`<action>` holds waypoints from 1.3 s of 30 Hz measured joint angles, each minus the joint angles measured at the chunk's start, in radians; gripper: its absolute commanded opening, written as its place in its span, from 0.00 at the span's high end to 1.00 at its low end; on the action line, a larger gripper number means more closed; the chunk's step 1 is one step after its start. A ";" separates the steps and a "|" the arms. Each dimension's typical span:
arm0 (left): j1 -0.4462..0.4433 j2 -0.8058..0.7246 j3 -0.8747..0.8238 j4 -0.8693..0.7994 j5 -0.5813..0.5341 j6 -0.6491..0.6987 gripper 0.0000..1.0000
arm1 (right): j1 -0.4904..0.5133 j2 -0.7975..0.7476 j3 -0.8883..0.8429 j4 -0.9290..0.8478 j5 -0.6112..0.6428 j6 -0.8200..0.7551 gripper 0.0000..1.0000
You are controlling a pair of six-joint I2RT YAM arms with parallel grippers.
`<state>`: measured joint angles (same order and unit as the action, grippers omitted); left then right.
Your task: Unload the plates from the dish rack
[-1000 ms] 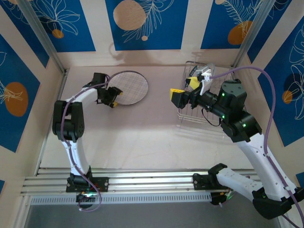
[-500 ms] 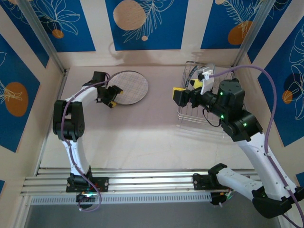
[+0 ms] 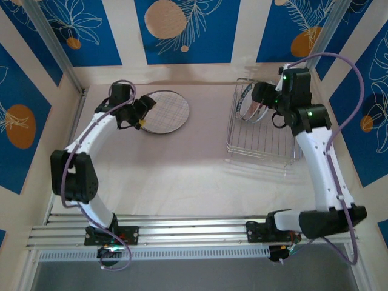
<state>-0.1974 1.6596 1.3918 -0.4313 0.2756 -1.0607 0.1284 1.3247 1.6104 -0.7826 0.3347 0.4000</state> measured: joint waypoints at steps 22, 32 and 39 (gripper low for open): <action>-0.468 -0.512 -0.123 0.139 -0.080 0.315 0.16 | -0.219 0.396 0.026 0.082 -0.131 -0.044 0.44; -0.480 -0.644 -0.178 0.163 -0.087 0.376 0.16 | -0.234 0.484 0.091 0.095 -0.145 -0.059 0.56; -0.480 -0.650 -0.178 0.162 -0.074 0.391 0.16 | -0.233 0.535 0.134 0.093 -0.144 -0.070 0.61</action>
<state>-0.6777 1.0096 1.2140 -0.2691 0.2012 -0.6693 -0.1051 1.8599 1.7443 -0.6895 0.1905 0.3298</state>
